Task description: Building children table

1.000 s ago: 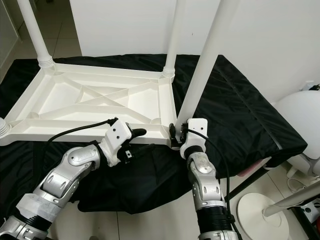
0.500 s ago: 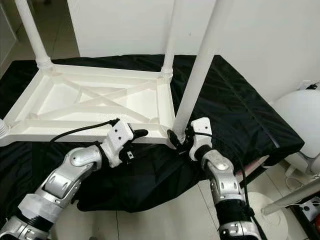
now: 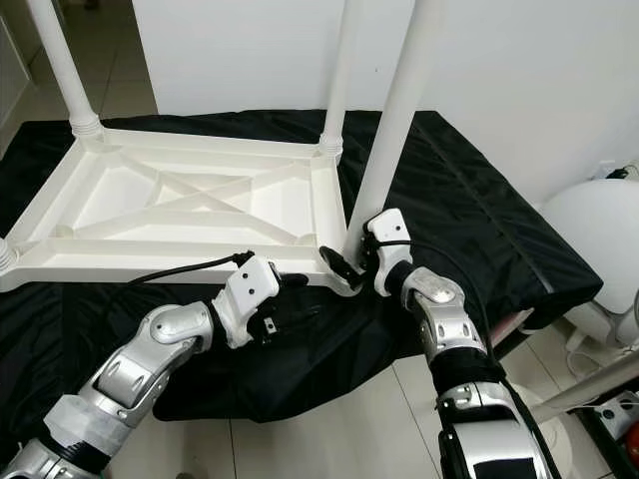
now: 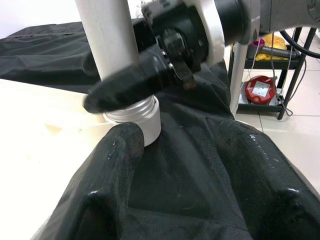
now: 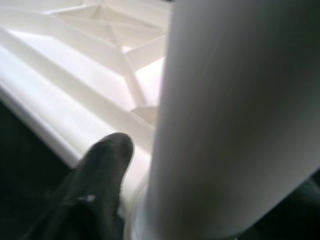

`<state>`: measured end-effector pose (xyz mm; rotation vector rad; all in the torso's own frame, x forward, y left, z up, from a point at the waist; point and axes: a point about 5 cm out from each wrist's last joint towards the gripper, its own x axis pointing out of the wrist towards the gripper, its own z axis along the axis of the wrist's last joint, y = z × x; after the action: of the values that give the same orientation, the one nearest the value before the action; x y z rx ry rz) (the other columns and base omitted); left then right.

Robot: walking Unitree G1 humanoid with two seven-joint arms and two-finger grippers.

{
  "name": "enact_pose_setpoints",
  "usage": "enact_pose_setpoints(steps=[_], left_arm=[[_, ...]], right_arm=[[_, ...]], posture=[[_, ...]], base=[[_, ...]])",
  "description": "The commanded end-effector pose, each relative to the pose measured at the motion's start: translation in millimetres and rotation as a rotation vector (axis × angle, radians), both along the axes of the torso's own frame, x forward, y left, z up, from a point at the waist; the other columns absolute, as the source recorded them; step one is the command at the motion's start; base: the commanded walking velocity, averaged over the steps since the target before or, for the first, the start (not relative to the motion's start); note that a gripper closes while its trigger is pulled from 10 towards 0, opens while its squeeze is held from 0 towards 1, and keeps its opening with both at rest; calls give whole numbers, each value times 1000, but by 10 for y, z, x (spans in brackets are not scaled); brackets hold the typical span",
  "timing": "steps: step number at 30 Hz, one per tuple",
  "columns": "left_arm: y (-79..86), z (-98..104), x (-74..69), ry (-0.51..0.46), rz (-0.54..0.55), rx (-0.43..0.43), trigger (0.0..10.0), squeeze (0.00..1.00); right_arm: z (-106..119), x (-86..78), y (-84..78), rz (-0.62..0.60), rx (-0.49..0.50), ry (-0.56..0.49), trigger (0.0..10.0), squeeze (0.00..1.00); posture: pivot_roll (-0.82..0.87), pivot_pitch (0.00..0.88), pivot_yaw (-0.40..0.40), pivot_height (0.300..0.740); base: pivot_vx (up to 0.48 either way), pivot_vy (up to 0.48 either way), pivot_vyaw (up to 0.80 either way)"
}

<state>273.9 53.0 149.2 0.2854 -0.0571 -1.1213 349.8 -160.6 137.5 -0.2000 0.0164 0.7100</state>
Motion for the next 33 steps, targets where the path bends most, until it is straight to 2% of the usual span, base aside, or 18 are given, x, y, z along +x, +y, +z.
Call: enact_pose_setpoints(steps=[1,9,14,15,16,17,19,22,23,25,33], left_arm=[[-29,10,-23,-8,-44,14,10000,0],[-9,12,-20,-7,-35,14,10000,0],[0,15,-18,-8,-28,13,10000,0],[2,15,-18,-8,-26,13,10000,0],[2,15,-18,-8,-26,13,10000,0],[7,14,-21,-7,-23,12,10000,0],[7,14,-21,-7,-23,12,10000,0],[25,25,-24,6,-16,-4,10000,0],[25,25,-24,6,-16,-4,10000,0],[34,27,-20,8,-13,-8,10000,0],[32,16,-25,9,-16,-5,10000,0]], right_arm=[[-13,3,3,27,-22,9,0,0],[-73,19,-53,26,-22,46,0,0],[-98,27,-89,-15,-4,62,0,0],[-99,36,-97,-39,10,66,10000,0],[-99,36,-97,-39,10,66,10000,0],[-94,55,-113,-91,18,62,10000,0],[-94,55,-113,-91,18,62,10000,0],[-58,87,-128,-233,41,36,10000,0],[-58,87,-128,-233,41,36,10000,0],[-59,90,-124,-320,58,35,10000,0],[-92,50,-84,-464,109,36,10000,0]], posture=[[-10,0,-79,740],[-2,0,-85,740],[-1,0,-86,740],[0,0,-87,740],[0,0,-87,740],[-1,0,-86,740],[-1,0,-86,740],[-4,0,-83,740],[-4,0,-83,740],[-6,0,-84,740],[-8,0,-84,740]], base=[[0,0,0],[0,0,0],[0,0,0],[0,0,0],[0,0,0],[0,0,0],[0,0,0],[0,0,0],[0,0,0],[0,0,0],[0,0,0]])
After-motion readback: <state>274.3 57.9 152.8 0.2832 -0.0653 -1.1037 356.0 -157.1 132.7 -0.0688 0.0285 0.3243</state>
